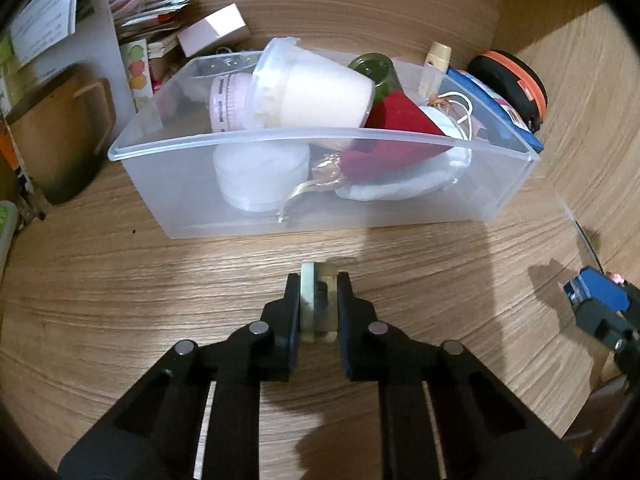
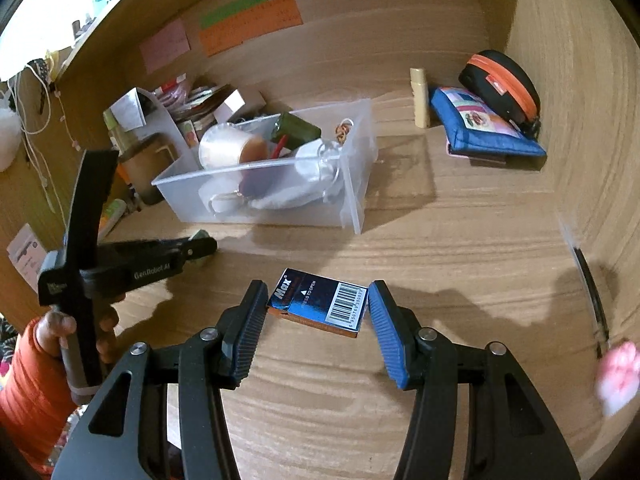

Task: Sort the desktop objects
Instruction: 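Grasp the green clip with the left gripper while the right grasps the blue card box, then carry the clip and card box with both grippers over the clear box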

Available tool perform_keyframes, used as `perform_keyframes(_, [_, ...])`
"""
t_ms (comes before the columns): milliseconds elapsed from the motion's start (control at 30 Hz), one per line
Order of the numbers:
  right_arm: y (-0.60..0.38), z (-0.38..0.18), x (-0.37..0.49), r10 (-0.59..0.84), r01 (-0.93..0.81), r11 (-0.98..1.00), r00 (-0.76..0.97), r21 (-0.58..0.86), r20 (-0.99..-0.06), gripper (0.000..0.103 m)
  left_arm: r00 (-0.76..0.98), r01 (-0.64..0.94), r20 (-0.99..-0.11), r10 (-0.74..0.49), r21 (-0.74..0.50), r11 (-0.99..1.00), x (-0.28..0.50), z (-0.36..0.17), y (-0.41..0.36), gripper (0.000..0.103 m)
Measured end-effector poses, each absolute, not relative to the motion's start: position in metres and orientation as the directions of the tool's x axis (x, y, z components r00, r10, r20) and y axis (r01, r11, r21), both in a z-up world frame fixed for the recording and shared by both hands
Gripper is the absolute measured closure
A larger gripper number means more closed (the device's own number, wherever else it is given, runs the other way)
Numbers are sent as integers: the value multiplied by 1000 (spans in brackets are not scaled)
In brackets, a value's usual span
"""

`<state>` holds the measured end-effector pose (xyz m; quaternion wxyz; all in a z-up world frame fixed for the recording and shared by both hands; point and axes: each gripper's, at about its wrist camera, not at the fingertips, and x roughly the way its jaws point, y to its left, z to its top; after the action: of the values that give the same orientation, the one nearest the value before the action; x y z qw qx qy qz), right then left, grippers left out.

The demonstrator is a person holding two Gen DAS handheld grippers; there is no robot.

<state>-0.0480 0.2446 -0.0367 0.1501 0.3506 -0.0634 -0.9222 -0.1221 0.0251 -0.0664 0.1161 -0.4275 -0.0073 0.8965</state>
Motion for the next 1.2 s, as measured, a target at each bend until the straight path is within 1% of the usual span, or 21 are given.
perform_keyframes(300, [243,-21,-64,-344,251,-939,-705,235,-620,54,-656,-196,-723,216,-114,-974,-106,-49,3,88])
perform_keyframes(433, [238,-9,-68,-340,264,-940,-721,215,-604,54,-679,-191,-704,209,-105,-976,-102,-36,-7,88])
perform_keyframes(800, [226,16,-85,-336,280,-942,-744,186,-578,54,-768,-183,-605,208,-104,-978,-90,10,-32,88])
perform_keyframes(1200, [215,28,-113,-333,293,-942,-749,165,-573,54,-789,-195,-568,235,-131,-972,-105,27,-39,88])
